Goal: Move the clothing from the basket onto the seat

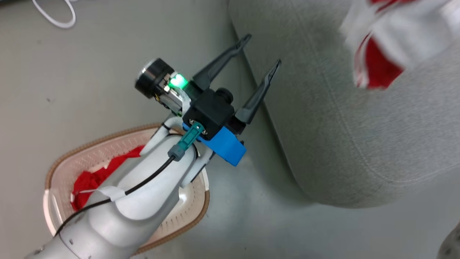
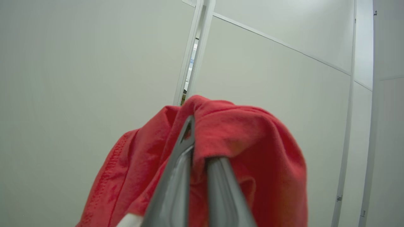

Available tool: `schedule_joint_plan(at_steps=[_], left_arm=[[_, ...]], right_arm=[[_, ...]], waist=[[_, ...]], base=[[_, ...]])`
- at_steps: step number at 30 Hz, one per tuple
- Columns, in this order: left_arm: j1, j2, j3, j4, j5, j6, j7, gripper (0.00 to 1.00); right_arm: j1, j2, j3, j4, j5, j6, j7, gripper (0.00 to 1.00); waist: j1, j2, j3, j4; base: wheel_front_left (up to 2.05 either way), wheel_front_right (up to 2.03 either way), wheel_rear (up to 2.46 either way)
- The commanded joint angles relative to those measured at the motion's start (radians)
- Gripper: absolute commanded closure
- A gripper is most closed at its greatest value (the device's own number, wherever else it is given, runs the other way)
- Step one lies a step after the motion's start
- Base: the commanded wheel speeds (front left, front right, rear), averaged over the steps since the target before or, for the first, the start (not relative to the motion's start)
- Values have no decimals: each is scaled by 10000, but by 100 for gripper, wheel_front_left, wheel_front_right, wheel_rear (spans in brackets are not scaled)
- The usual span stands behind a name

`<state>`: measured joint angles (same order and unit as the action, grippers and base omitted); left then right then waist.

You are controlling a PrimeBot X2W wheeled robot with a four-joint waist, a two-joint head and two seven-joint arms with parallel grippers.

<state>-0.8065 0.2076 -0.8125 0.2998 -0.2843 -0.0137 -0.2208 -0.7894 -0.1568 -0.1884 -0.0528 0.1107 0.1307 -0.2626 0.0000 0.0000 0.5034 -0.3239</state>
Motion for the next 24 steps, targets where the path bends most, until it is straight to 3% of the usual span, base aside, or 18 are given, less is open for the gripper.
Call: schedule_joint_plan(at_steps=[1,9,14,17,24], left_arm=[[-353,112,83,-141,146,45,71,0],[-1152,279,98,-488,460,128,292,0],[-1319,357,79,-607,548,139,312,0],[-1370,421,46,-625,570,150,324,0],[-1458,498,10,-662,529,217,315,0]], right_arm=[[-785,-394,-605,-55,113,3,-35,100],[-2503,-2232,-2377,559,358,3,-34,100],[-2771,-2905,-2940,1436,418,3,-34,100],[-2533,-3080,-3096,2110,301,3,-36,100],[-1693,-2543,-3038,3599,361,3,-34,100]], waist=[[0,0,1151,276],[0,0,2551,617],[0,0,2974,673],[0,0,3164,699],[0,0,3363,829]], base=[[0,0,0],[0,0,0],[0,0,0],[0,0,0],[0,0,0]])
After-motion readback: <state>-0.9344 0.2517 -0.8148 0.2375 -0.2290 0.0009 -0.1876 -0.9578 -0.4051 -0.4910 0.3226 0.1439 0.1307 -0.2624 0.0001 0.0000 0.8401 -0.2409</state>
